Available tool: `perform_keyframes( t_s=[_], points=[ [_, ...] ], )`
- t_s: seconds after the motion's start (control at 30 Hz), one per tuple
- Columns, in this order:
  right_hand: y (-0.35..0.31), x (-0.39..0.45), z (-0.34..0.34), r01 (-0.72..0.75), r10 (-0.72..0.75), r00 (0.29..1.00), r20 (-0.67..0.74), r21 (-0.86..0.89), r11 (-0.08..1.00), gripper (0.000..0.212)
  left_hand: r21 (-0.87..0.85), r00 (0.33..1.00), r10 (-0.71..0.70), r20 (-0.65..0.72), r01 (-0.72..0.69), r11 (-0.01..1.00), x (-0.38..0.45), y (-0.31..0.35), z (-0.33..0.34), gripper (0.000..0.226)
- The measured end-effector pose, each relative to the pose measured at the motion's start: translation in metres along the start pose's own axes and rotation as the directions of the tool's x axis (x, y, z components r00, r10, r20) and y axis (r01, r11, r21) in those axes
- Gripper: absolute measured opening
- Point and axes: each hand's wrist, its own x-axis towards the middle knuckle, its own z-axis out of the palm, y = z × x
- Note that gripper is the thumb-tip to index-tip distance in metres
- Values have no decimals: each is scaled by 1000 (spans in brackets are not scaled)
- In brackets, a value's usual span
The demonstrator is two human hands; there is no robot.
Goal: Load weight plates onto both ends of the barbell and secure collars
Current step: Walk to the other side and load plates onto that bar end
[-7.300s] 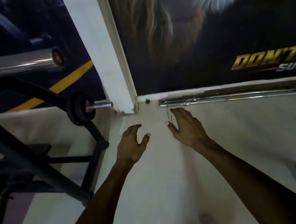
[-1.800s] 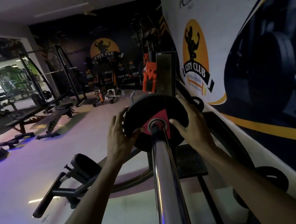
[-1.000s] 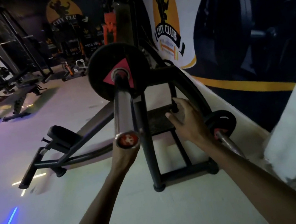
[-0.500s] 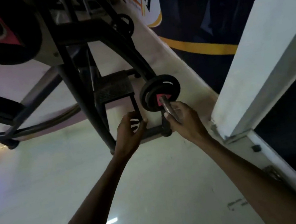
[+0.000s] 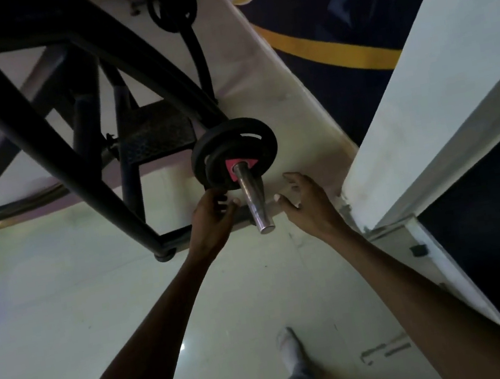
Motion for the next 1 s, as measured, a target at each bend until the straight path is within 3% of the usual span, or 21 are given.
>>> perform_keyframes(
  t_s=[0.27,0.4,0.53,0.7,0.87,1.0],
  points=[
    [59,106,32,14,-14,993,113,-2,1000,65,94,997,-69,-45,73,993,109,-48,40,28],
    [87,163,54,23,-19,984,175,-20,1000,81,130,991,-65,-113,80,988,155,-84,53,44],
    [111,215,77,48,-50,992,117,23,999,91,143,982,-85,-166,110,984,189,-124,64,72],
    [140,243,105,125,-123,992,-31,86,988,83,87,965,-49,-259,73,993,212,-162,83,92],
    [152,249,115,197,-181,977,-112,148,969,81,35,933,-80,-350,98,995,216,-173,94,98],
    [156,254,117,188,-169,978,-124,167,968,77,3,930,-70,-360,76,997,216,-175,94,90]
  ],
)
